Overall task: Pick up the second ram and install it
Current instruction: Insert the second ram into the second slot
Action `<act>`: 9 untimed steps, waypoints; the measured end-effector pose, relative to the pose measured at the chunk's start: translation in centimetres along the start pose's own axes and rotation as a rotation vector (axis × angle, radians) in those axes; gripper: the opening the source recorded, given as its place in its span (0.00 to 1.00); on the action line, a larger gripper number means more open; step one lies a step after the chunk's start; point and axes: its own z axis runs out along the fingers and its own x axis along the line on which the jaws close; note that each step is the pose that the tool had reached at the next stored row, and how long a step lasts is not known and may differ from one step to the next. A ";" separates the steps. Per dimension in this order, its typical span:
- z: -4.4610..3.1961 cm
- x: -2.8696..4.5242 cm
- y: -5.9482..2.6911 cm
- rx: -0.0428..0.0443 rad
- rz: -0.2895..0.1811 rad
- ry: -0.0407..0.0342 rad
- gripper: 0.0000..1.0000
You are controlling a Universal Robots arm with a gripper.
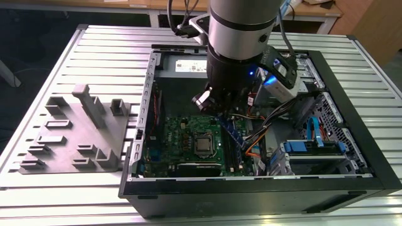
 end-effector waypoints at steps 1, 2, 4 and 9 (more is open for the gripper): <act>0.02 0.00 0.00 0.0010 0.018 -0.0006 0.09; 0.02 0.00 0.00 0.0021 0.037 -0.0012 0.09; 0.04 0.00 0.00 0.0041 0.073 -0.0024 0.09; 0.05 0.00 0.00 0.0091 0.165 -0.0052 0.09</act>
